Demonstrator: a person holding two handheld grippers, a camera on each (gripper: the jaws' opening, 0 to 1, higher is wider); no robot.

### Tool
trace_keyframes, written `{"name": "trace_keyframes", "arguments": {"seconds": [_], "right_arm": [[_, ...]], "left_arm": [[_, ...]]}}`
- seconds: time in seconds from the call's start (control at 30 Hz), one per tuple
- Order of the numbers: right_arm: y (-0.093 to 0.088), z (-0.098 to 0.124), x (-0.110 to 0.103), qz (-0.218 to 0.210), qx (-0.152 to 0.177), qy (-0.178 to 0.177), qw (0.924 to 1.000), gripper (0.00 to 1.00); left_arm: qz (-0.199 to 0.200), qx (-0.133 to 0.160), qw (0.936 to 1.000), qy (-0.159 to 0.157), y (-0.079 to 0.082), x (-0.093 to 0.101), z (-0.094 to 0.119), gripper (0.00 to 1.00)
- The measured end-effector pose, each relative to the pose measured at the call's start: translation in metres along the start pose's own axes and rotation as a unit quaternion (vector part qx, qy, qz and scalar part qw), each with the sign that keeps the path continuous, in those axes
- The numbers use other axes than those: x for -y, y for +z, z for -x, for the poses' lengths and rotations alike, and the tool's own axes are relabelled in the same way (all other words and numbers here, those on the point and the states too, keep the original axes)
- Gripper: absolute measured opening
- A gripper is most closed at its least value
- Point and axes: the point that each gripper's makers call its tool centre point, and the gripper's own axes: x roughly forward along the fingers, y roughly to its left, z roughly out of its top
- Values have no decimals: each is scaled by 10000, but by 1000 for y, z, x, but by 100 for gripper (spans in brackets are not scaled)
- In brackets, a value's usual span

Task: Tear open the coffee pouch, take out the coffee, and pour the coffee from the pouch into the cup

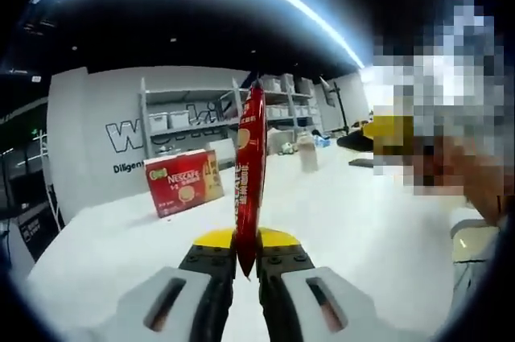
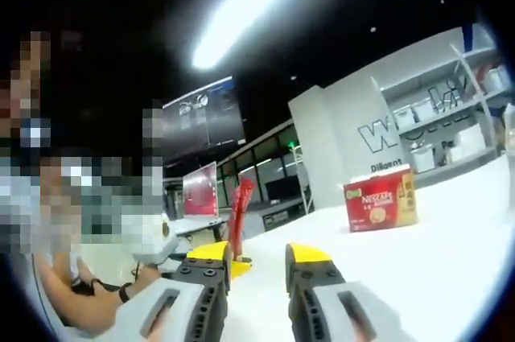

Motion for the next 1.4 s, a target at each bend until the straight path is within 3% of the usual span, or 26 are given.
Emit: {"name": "trace_keyframes", "arguments": {"seconds": [0.13,0.2,0.3,0.53,0.67,1.0,1.23,1.4], "right_arm": [[0,4,1,35,11,-14,10000,28],[0,7,3,42,38,-48,10000,28],[-1,13,7,50,39,-94,9999,28],[-10,26,18,-20,96,-199,9998,28],[-1,36,19,200,291,-100,9993,27],[33,71,67,617,345,-660,9953,29],[40,83,88,915,384,-916,9908,27],[35,90,107,994,234,-1034,9894,28]], "left_arm": [[-69,-127,9998,153,-13,-3,-1,12],[133,-157,9997,126,-17,-7,-1,12],[116,-57,9998,142,-13,-10,0,12],[37,-145,9998,98,-17,-3,2,12],[168,-54,9998,92,-14,-5,5,12],[134,-9,9999,7,-15,-5,2,12],[145,1,9999,-15,-16,-8,1,12],[137,0,9999,-6,-15,-8,1,12]]}}
